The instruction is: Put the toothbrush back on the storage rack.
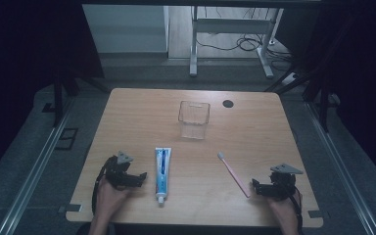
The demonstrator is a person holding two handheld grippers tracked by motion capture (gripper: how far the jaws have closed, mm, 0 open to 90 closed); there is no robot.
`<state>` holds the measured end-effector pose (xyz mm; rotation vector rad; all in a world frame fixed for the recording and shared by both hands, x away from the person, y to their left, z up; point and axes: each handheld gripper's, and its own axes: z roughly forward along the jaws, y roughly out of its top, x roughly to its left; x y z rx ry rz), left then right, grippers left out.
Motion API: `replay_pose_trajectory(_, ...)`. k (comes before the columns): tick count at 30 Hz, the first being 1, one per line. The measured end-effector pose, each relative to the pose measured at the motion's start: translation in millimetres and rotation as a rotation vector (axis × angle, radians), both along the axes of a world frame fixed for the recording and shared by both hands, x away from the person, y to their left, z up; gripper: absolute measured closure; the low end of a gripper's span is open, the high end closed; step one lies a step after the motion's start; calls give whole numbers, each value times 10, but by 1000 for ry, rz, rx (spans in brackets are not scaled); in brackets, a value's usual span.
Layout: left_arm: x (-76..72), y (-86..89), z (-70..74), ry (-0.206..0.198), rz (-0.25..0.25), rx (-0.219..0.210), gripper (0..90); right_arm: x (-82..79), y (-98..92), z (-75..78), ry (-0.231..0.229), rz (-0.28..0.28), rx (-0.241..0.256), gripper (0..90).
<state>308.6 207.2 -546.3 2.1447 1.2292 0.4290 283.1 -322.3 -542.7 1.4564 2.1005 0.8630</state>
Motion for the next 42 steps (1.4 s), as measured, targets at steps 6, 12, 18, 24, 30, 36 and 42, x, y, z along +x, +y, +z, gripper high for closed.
replay_pose_trajectory(6,-2,4,1,-2,3,-1,0,2,7,-3,5,11,-2,0)
replay_pose_trajectory(12,-8,15,6,-10,14,-6,34,2,5,-2,5,11,0,0)
replay_pose_trajectory(18,-8,15,6,-11,14,-5,37,1,4,-1,4,10,2,0)
replay_pose_trajectory(24,-3,11,6,-9,14,-4,32,0,4,-1,3,12,1,1)
replay_pose_trajectory(30,-1,9,5,-9,14,-4,30,-16,5,3,-4,21,6,36)
replay_pose_trajectory(36,0,8,5,-9,14,-3,27,-42,4,8,-16,37,10,84)
replay_pose_trajectory(42,1,8,4,-9,13,-4,27,-69,-11,27,-15,58,11,136)
